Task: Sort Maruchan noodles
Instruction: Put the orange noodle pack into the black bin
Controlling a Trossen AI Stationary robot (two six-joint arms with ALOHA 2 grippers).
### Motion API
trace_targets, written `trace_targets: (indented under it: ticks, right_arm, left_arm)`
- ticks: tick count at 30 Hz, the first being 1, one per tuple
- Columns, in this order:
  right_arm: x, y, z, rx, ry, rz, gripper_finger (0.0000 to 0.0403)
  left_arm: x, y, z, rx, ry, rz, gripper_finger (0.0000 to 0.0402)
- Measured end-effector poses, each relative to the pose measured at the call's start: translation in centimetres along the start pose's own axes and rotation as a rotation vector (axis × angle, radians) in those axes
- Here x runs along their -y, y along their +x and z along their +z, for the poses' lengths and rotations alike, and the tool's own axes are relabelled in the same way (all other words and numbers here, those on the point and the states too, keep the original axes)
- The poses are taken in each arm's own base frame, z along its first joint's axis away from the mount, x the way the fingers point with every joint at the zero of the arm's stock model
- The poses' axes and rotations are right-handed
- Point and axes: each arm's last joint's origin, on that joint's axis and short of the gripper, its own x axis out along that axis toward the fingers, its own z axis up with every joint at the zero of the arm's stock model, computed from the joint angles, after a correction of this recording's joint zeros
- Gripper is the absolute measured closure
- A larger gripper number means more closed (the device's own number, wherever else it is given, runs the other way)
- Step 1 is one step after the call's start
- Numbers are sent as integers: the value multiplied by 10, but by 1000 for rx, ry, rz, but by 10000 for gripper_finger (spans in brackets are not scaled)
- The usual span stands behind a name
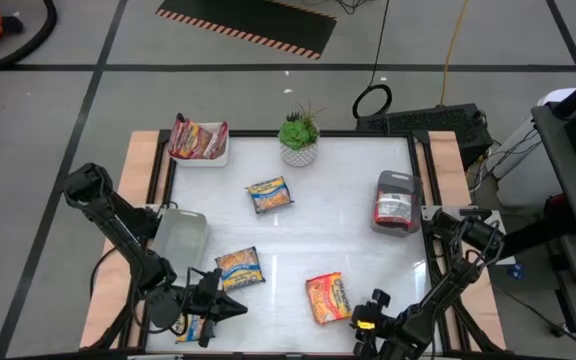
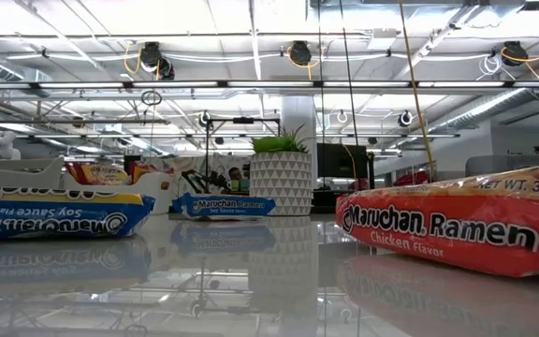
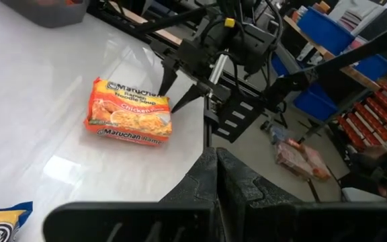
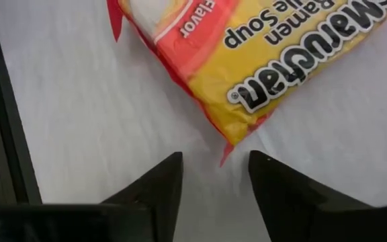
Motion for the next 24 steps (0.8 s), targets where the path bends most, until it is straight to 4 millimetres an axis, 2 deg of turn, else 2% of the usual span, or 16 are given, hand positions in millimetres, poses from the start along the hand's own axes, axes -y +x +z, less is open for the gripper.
trace_targets:
  ticks: [14, 24]
  right_arm:
    - [2, 2, 2, 71, 23, -31, 285]
    - [17, 10, -4, 80, 55, -86, 361]
  left_arm:
    - [-5, 4, 4, 11, 6, 22, 398]
    - [-5, 4, 3, 6, 10, 25, 398]
